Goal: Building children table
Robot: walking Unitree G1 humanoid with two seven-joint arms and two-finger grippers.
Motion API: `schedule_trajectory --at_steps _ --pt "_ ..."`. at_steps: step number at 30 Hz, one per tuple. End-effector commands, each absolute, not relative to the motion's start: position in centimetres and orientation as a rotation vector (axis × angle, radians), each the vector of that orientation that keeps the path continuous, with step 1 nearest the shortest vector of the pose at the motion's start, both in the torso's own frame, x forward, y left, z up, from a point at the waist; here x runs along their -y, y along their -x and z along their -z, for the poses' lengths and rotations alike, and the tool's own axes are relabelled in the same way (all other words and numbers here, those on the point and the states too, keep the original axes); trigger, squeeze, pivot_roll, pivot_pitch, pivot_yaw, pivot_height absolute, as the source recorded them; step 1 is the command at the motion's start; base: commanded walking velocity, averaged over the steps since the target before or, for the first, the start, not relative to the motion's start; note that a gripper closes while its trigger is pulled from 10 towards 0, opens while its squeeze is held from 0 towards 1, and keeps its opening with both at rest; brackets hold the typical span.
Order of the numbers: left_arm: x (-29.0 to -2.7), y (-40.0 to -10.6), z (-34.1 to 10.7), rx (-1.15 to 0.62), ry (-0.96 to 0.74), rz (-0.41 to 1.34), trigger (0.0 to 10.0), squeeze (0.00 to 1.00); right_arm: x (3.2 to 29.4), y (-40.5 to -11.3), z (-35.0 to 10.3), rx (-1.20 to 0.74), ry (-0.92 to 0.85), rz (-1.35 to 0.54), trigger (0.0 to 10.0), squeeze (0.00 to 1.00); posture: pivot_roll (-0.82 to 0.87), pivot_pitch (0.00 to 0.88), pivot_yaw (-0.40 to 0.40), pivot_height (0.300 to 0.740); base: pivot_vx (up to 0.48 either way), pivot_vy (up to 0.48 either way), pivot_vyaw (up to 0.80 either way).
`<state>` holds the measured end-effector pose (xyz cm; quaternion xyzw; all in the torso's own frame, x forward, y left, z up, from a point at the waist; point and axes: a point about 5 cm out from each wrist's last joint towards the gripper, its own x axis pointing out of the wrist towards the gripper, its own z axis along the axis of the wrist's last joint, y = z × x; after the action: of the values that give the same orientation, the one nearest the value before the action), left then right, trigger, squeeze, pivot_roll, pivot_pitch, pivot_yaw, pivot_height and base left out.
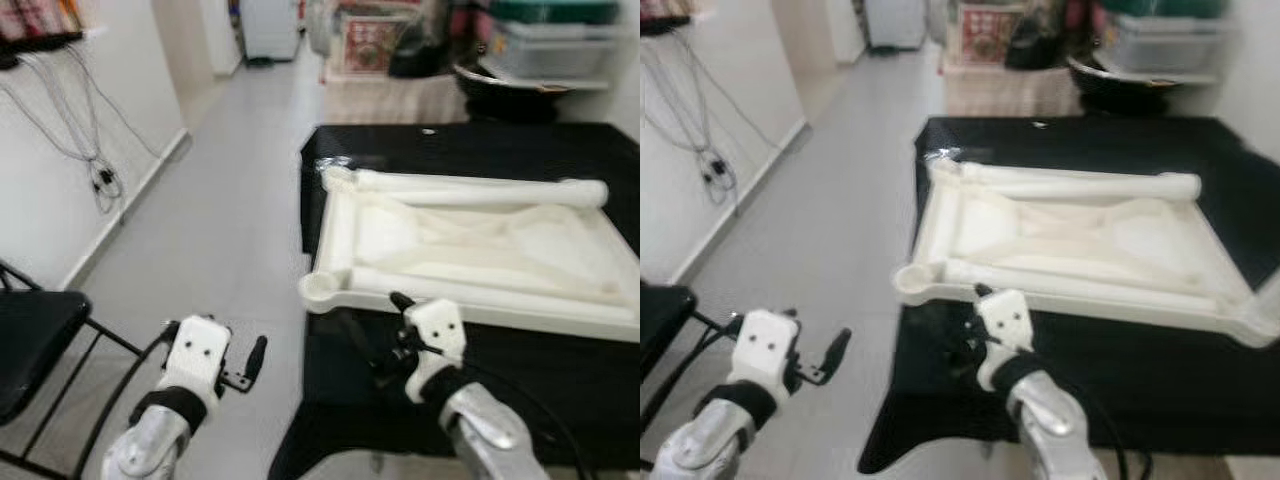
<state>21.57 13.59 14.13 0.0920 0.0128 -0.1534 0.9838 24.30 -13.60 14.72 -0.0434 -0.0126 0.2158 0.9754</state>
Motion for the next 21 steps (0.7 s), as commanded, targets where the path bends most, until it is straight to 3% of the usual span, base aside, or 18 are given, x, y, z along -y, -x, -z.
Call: schedule_trajectory --at_steps 1,5,21 --pt "-13.41 -21.79 -13.91 -0.022 -0.219 0.307 10.0 0.0 14.03 -24.59 -14.32 0.011 0.087 -0.403 10.0 0.0 0.02 0.075 0.021 0.74 0.0 0.0 0.0" --pt "-13.62 -22.24 -13.83 -0.03 -0.239 0.26 10.0 0.0 13.94 -24.74 -14.11 -0.004 0.09 -0.394 10.0 0.0 0.03 0.075 0.021 0.74 0.0 0.0 0.0" --pt "-13.26 -22.62 -14.52 -0.001 -0.14 0.311 10.0 0.0 13.81 -24.96 -13.81 -0.02 0.071 -0.414 10.0 0.0 0.03 0.079 0.016 0.74 0.0 0.0 -0.8"
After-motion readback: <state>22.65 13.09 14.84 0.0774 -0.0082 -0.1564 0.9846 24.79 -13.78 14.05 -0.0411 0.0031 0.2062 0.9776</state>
